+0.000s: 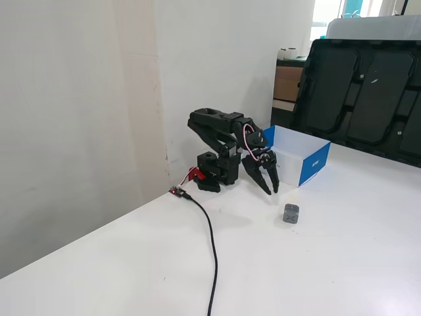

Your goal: Pick the gray block and keep it in the box.

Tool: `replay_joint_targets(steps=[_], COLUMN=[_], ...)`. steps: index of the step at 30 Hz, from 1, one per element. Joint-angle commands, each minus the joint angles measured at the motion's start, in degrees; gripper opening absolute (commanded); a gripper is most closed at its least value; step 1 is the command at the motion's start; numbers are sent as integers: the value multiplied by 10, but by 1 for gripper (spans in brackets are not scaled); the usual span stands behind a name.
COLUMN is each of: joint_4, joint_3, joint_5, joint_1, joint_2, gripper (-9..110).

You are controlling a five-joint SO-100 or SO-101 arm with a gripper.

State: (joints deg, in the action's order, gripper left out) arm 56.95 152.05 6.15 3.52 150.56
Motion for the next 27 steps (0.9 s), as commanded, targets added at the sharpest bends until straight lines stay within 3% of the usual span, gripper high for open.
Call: replay_joint_targets(steps=[1,12,27], joint_4=[-18,-18,-63], joint_3=[-73,-154,-210], joint_5=[3,5,2], joint_1=[-7,6,31], joint_2=[-47,-198,-360], gripper=[12,22,24])
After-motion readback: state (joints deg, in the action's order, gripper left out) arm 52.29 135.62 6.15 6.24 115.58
